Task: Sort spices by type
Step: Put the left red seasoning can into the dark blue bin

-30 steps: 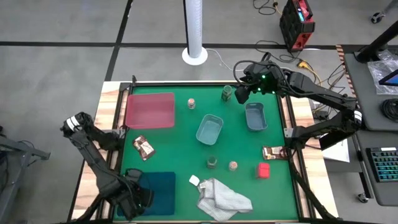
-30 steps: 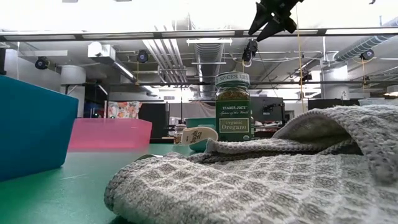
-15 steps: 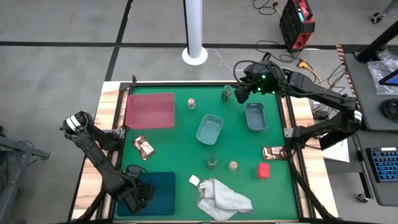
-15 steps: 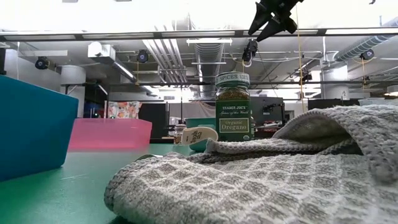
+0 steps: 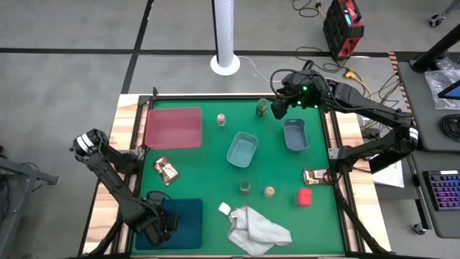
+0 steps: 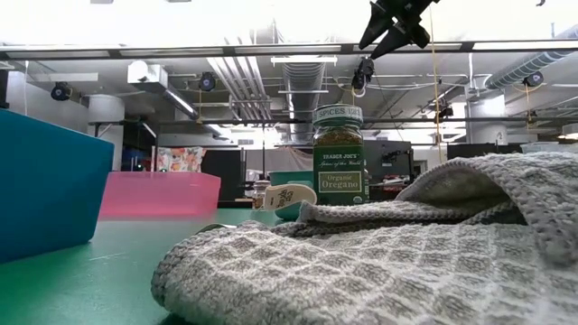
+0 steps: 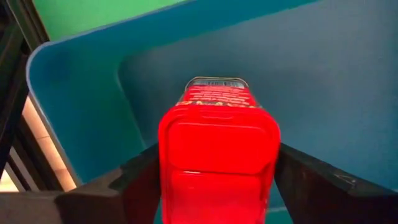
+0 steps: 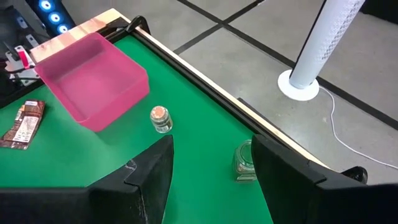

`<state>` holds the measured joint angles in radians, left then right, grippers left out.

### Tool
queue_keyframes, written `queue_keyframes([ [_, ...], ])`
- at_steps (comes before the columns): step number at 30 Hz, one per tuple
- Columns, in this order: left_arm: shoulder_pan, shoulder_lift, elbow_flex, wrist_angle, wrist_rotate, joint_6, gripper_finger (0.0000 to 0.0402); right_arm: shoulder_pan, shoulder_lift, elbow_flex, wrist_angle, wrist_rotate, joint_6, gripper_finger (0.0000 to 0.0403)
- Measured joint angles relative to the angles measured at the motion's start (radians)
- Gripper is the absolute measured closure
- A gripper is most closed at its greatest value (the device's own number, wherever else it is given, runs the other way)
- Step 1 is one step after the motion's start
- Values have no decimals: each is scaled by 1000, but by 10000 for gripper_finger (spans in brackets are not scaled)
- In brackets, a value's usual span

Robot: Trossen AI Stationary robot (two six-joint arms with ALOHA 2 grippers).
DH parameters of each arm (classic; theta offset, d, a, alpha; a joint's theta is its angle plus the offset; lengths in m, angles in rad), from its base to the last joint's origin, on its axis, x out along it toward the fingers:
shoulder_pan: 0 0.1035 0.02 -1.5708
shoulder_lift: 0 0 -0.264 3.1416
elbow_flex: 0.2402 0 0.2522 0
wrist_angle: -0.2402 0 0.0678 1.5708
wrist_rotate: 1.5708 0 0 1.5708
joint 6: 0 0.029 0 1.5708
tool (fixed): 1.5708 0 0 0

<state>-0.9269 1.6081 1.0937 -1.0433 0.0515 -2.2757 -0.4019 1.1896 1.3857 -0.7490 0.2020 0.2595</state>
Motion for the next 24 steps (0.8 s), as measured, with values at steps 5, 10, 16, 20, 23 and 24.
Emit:
queue_keyframes([
  [5, 8, -1, 45, 4, 1, 0, 137, 0, 0, 0, 0, 0, -2, 197],
  [10, 24, -2, 73, -21, 15, 0, 136, 0, 0, 0, 0, 0, -13, 197],
  [16, 29, -5, 115, -114, 39, 0, 135, 0, 0, 0, 0, 0, -25, 197],
  [20, 38, -15, 206, -171, 10, 19, 138, 0, 0, 0, 1, 0, -25, 197],
  [23, 57, -16, 280, -161, -53, 64, 159, 0, 0, 0, 3, 0, -25, 197],
  [24, 66, -16, 300, -162, -58, 83, 171, 0, 0, 0, 3, 0, -26, 197],
])
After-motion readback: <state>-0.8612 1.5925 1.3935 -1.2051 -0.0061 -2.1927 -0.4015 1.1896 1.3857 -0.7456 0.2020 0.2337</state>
